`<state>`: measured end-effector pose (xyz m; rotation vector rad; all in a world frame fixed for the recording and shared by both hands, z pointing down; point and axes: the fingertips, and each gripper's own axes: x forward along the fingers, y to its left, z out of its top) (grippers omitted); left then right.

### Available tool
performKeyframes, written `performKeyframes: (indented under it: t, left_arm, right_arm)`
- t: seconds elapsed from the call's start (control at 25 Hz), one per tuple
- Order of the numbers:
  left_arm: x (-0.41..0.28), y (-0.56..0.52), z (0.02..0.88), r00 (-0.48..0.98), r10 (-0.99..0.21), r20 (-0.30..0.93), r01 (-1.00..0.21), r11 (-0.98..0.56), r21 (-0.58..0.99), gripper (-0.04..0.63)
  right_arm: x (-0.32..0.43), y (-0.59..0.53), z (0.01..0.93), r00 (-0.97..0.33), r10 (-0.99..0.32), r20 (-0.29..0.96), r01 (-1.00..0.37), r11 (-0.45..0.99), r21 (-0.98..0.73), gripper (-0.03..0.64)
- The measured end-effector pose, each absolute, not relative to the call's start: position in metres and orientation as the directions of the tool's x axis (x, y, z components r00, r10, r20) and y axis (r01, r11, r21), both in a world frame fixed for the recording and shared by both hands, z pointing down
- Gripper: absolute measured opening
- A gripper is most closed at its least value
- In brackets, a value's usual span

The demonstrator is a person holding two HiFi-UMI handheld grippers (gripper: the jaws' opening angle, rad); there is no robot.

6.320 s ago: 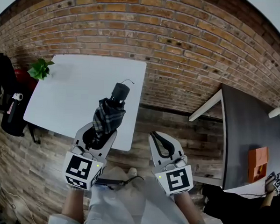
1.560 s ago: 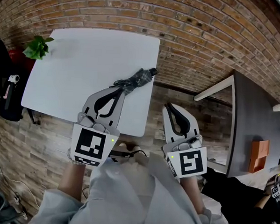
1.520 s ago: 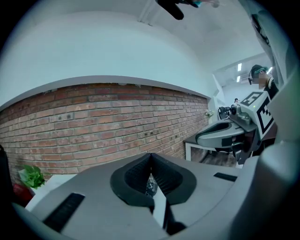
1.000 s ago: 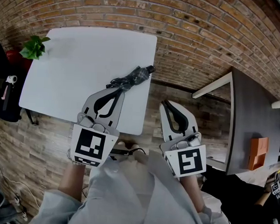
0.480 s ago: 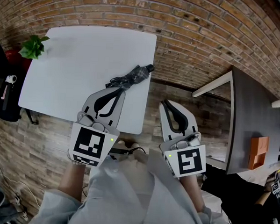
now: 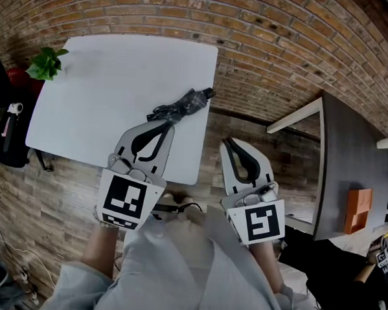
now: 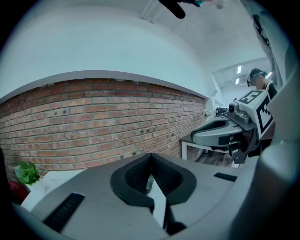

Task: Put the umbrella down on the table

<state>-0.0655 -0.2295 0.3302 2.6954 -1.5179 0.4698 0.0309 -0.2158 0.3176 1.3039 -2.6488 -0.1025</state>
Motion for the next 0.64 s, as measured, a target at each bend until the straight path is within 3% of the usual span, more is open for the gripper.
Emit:
performKeyframes:
  t: [0.64]
  left_arm:
    - [-0.0709, -0.2291, 0.3333, 0.479, -0.833, 0.276, -0.840, -0.527, -0.132, 0.018]
  right_arm:
    - [0.0282, -0.2147, 0.3208, -0.596, -0.789, 0.152, -0.776, 0.614, 0.145, 0.051]
